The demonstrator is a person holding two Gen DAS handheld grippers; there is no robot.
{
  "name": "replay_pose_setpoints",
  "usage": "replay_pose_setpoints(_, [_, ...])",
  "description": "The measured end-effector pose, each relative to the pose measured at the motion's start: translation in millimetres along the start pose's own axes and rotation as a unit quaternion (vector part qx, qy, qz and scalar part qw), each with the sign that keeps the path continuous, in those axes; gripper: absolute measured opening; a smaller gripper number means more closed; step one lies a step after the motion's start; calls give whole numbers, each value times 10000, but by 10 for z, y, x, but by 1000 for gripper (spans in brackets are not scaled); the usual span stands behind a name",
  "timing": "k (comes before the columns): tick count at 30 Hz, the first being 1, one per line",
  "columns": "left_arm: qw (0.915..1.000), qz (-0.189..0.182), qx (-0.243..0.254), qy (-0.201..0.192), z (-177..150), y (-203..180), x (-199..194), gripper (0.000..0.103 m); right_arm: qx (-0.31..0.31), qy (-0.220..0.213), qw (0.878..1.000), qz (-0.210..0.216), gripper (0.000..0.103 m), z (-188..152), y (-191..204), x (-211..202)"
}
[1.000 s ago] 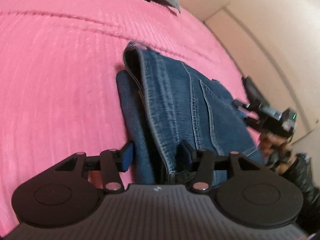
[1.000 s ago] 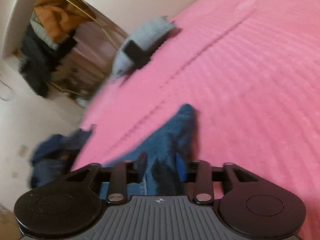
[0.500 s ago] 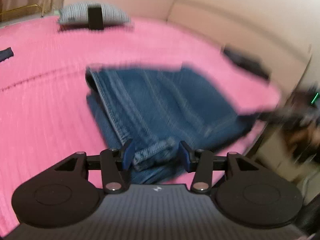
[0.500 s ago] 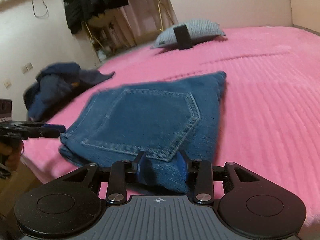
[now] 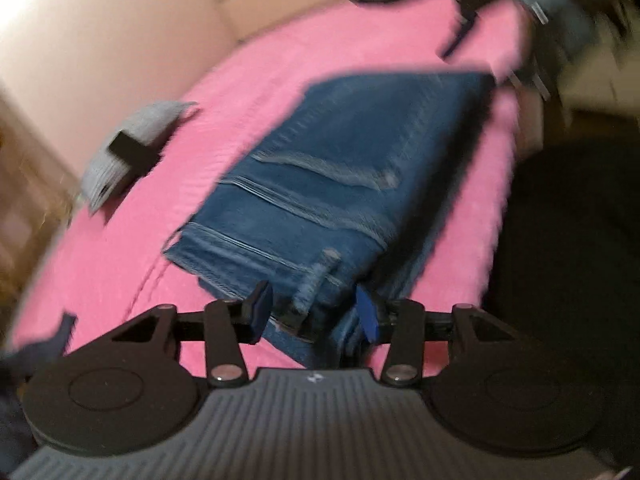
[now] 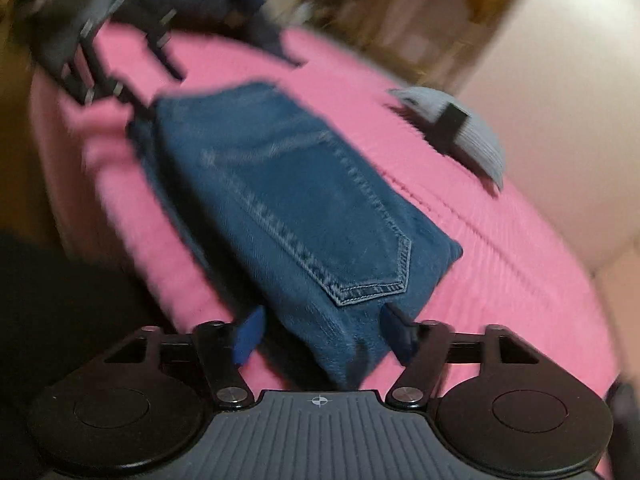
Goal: Fold clothes
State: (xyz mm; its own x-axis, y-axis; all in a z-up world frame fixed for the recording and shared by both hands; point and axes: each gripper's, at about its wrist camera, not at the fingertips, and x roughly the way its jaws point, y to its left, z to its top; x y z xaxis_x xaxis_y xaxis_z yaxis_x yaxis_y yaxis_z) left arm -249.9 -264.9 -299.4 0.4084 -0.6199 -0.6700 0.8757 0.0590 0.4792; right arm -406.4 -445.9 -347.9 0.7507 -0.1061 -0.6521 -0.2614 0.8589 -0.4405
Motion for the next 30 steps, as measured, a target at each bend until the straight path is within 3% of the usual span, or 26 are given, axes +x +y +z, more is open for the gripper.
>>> replay_pose_setpoints(1, [9997, -26, 229, 77, 12, -33, 43, 22, -302, 107, 9995, -53, 26, 12, 51, 55])
replay_pose_setpoints(4, [9999, -106, 70, -32, 104, 93, -26, 19, 245, -40, 9997, -1, 15, 46, -98, 21])
replay_pose_setpoints(8, [9987, -30, -334, -381, 246, 317, -96, 18, 1432, -393, 9889, 30, 14, 62, -390, -65])
replay_pose_setpoints(10, [9993, 72, -194, -325, 280, 312, -53, 17, 1742, -480, 9835, 12, 14, 76, -451, -80])
replay_pose_setpoints(16, [9975, 121, 668, 192, 136, 17, 115, 17, 910, -260, 9953, -222, 16, 28, -68, -16])
replay_pose_setpoints(20, [9947, 217, 955, 300, 15, -165, 194, 16, 598, -107, 9977, -298, 22, -27, 102, 26])
replay_pose_setpoints(22, [9950, 246, 921, 286, 20, -150, 199, 16, 420, -53, 9985, -351, 31, -21, 135, 60])
replay_pose_setpoints(26, [9939, 274, 1046, 205, 19, -113, 180, 18, -73, -277, 9978, -602, 34, 76, 299, -70])
replay_pose_setpoints(30, [9872, 332, 1542, 217, 3, -159, 172, 19, -410, -622, 9969, -235, 37, 289, 538, -31])
